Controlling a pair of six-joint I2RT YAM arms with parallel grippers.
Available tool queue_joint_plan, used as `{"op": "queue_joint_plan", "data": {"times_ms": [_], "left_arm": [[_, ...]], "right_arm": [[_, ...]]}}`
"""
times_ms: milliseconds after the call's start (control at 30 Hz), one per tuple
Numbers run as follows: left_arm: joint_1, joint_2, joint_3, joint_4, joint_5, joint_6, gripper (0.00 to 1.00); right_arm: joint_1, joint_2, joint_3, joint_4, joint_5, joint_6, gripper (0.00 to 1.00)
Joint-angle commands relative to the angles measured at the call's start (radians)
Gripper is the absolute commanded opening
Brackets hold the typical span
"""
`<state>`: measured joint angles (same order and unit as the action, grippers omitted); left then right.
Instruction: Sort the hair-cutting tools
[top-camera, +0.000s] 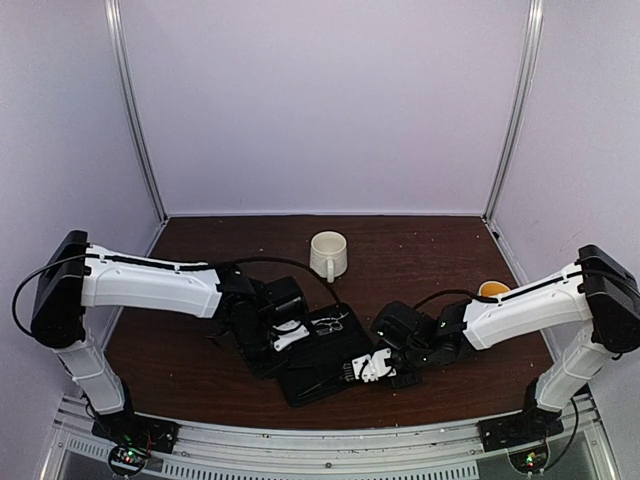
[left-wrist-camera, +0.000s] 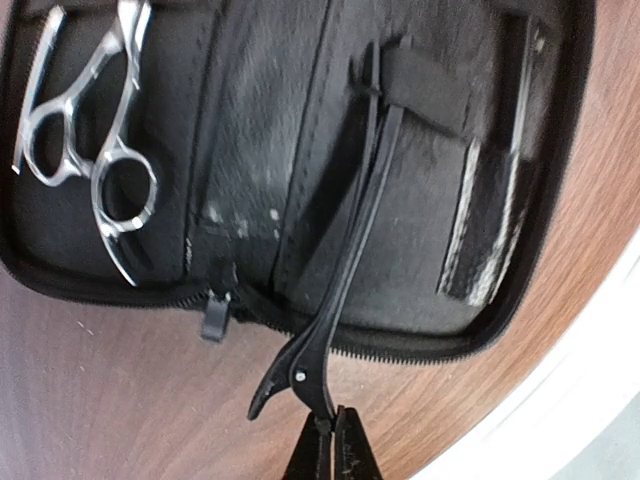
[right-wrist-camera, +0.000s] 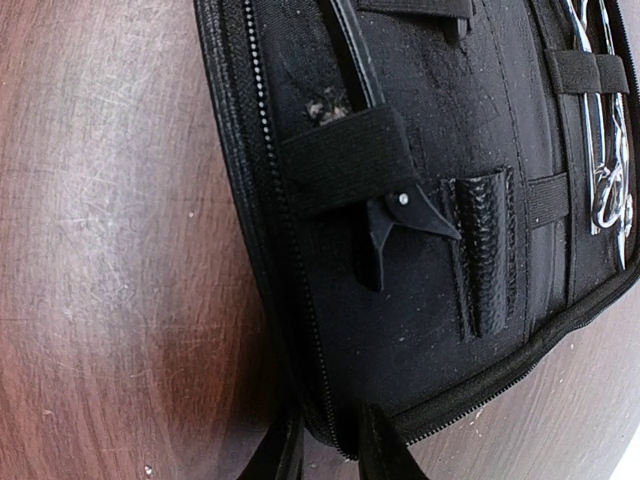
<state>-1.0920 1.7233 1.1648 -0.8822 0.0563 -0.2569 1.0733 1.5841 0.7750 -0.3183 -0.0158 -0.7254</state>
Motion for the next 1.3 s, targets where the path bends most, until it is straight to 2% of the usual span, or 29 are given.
{"op": "queue_joint_plan", "data": {"times_ms": [0, 133, 233, 433, 700, 1000, 1267], "left_arm": [[-0.019, -0.006, -0.029, -0.118, 0.045, 0.006, 0.00], [-0.019, -0.070, -0.119, -0.105, 0.041, -0.027, 0.00], [-0.020, -0.102, -0.132, -0.082, 0.023, -0.041, 0.00], [-0.020, -0.049, -0.076, -0.071, -0.056, -0.099, 0.00], [-0.020, -0.033, -0.043, -0.043, -0.064, -0.188, 0.00], [-0.020, 0.051, 0.060, -0.043, -0.033, -0.169, 0.00], [-0.020, -0.016, 0.036, -0.081, -0.068, -0.233, 0.00]], "right_arm": [[-0.001, 0.056, -0.027, -0.069, 0.054, 0.018, 0.20], [0.000, 0.063, -0.023, -0.071, 0.057, 0.020, 0.20], [0.001, 0.070, -0.017, -0.075, 0.059, 0.019, 0.20], [0.004, 0.072, -0.018, -0.074, 0.062, 0.020, 0.20], [0.006, 0.071, -0.019, -0.075, 0.063, 0.021, 0.20], [0.007, 0.061, -0.026, -0.071, 0.059, 0.018, 0.20], [0.008, 0.063, -0.025, -0.071, 0.060, 0.018, 0.20]]}}
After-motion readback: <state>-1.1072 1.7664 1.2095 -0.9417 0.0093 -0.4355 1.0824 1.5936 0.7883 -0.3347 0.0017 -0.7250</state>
